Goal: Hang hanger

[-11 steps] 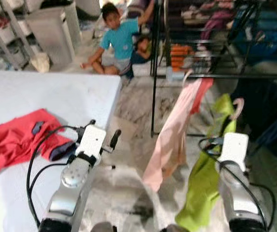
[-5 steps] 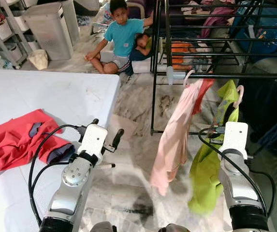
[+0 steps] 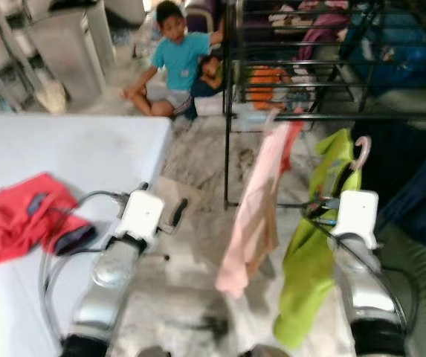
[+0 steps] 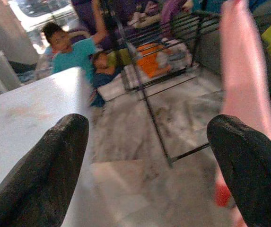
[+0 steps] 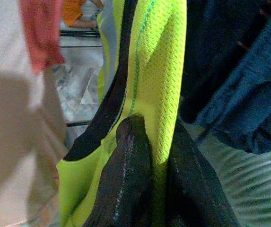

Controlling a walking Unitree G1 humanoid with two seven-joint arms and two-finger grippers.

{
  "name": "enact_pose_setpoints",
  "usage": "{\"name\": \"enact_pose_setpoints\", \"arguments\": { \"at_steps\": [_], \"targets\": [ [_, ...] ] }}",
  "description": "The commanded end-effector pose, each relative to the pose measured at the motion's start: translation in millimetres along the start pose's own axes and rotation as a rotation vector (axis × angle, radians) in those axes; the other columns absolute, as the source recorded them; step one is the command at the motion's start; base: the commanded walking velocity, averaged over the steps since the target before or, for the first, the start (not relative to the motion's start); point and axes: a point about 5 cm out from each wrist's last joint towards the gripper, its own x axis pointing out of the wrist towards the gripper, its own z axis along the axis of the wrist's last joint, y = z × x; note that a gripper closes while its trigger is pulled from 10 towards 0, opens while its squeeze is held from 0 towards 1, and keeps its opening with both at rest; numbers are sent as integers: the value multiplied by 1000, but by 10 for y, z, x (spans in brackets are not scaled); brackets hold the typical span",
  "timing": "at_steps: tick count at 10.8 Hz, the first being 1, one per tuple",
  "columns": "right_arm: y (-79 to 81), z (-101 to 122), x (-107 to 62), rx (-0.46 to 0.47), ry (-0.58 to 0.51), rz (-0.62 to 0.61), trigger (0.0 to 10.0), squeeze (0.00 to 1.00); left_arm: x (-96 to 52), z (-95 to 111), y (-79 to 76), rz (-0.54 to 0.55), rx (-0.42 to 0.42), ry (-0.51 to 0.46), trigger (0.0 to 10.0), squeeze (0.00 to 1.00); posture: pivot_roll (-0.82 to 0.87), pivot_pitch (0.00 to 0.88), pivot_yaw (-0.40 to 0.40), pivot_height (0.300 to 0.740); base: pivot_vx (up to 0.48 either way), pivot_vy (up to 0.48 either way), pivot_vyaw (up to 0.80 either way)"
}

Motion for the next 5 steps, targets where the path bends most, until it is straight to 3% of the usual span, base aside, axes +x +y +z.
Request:
{"name": "enact_pose_setpoints", "arguments": {
  "at_steps": [1,5],
  "targets": [
    [43,101,4,19,-47,16,10000,0,-1,13,69,7,17,-2,10000,0,-5,0,41,740,0,-315,0],
    [104,51,-4,14,-18,92,10000,0,-2,19,64,9,16,-4,10000,0,-5,0,38,740,0,-336,0]
  ]
}}
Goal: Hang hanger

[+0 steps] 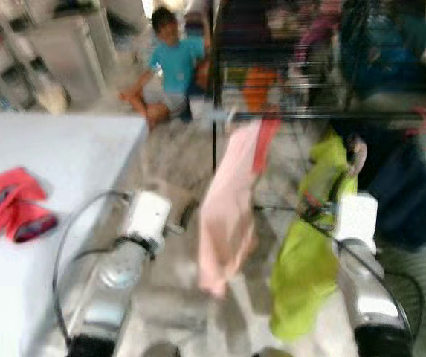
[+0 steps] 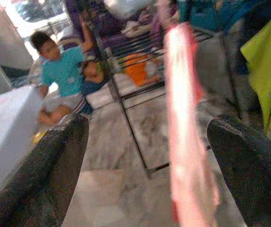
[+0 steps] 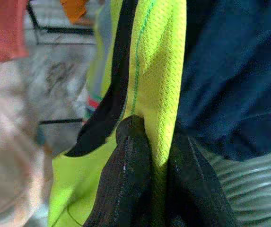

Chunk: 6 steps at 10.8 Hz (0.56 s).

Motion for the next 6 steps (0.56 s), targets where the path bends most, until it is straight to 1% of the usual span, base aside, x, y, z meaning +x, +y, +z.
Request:
{"name": "enact_pose_setpoints", "arguments": {
  "at_steps": [1,2,3,4,5,6],
  "targets": [
    [118,117,3,-3,-51,43,10000,0,-26,-1,90,20,27,7,10000,0,-5,0,38,740,0,-304,0],
    [177,168,-7,-12,-94,90,10000,0,-27,-2,96,41,25,7,10000,0,-5,0,38,740,0,0,0],
    [209,232,11,-13,-94,83,10000,0,-22,-12,114,53,10,16,10000,0,-4,0,36,740,0,0,0],
    [220,278,28,-55,-121,86,10000,0,-18,-15,114,51,-9,17,10000,0,-4,0,36,740,0,0,0],
    [220,263,41,-65,-98,102,10000,0,-9,-2,103,46,1,13,10000,0,-3,0,33,740,0,0,0],
    [226,212,44,-24,-62,123,10000,0,-9,9,95,50,4,8,10000,0,-1,0,31,740,0,0,0]
  ]
}}
